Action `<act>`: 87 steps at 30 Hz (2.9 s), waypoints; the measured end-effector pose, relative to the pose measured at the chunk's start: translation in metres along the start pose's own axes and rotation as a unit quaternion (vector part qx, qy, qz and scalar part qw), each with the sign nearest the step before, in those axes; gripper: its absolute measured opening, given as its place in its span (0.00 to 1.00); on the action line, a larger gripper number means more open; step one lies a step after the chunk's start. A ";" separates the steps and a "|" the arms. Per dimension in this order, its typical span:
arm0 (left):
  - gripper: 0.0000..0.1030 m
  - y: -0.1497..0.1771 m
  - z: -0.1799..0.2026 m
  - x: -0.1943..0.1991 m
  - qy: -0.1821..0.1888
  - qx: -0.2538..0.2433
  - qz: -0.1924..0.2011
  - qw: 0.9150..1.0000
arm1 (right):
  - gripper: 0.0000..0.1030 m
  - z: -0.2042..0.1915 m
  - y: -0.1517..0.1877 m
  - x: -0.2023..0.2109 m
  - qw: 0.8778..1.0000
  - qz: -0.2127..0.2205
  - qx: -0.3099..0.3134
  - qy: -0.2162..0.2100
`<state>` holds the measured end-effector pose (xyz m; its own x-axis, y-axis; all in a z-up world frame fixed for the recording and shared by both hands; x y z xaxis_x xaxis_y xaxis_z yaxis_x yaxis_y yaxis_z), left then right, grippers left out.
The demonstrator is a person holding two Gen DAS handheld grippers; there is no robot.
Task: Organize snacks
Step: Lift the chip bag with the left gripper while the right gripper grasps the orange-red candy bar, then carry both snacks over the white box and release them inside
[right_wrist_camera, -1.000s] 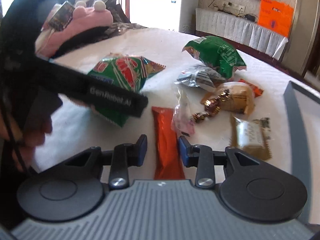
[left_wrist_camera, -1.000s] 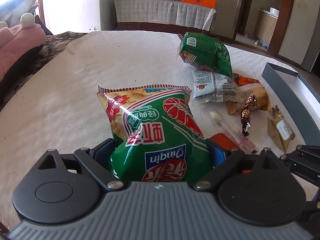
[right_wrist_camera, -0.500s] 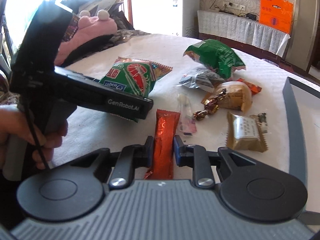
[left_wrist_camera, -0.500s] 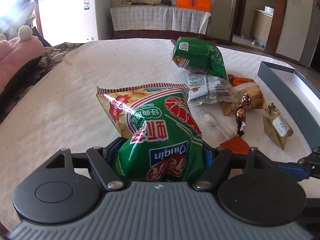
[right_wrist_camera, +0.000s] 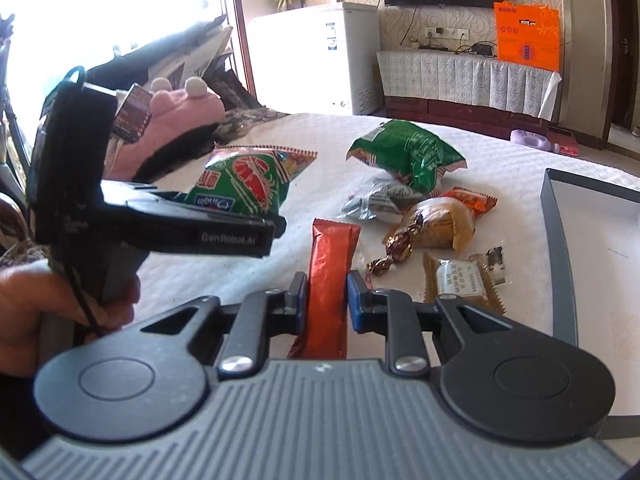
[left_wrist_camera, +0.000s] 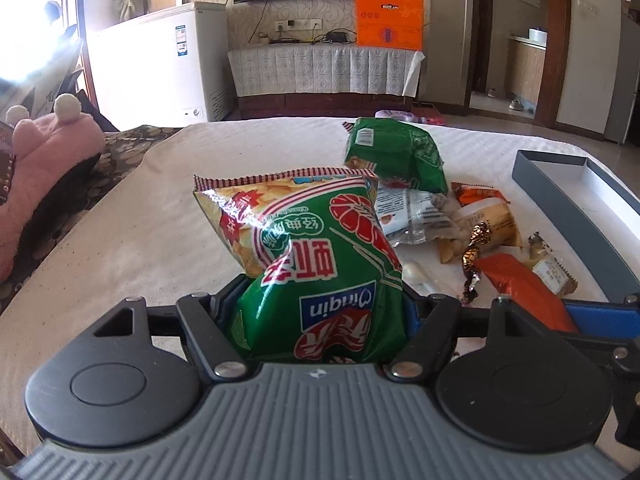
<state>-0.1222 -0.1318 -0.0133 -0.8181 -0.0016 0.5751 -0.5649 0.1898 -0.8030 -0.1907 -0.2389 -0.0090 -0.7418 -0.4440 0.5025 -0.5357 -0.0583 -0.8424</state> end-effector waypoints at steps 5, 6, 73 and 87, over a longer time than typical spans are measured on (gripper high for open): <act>0.75 -0.003 0.011 0.006 0.005 -0.007 0.005 1.000 | 0.24 0.005 -0.004 0.012 1.000 0.013 -0.004 0.006; 0.75 -0.004 0.014 0.008 0.007 -0.011 0.007 1.000 | 0.24 0.007 -0.005 0.015 1.000 0.016 -0.005 0.009; 0.83 -0.062 0.345 -0.053 0.210 -0.133 0.062 0.967 | 0.24 0.195 0.046 0.137 0.963 0.068 -0.158 0.207; 0.95 -0.061 0.319 -0.056 0.187 -0.151 0.087 0.967 | 0.24 0.217 0.033 0.096 0.968 0.007 -0.133 0.213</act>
<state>-0.0765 -0.4567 -0.0465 -0.7696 0.4013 0.4966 -0.3179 0.4336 -0.8432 -0.1922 -0.4776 -0.0312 -0.8182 -0.0313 0.5740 -0.5675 0.2032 -0.7979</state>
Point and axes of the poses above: each gripper's, at about its wrist camera, not at the fingertips, and x roughly against the way its jaws point, z to its right, y to its underside, the point moved 10 cm from there along -x, roughly the way its jaws point, and after that the axes turned 10 degrees about -y, right-handed, at the moved point
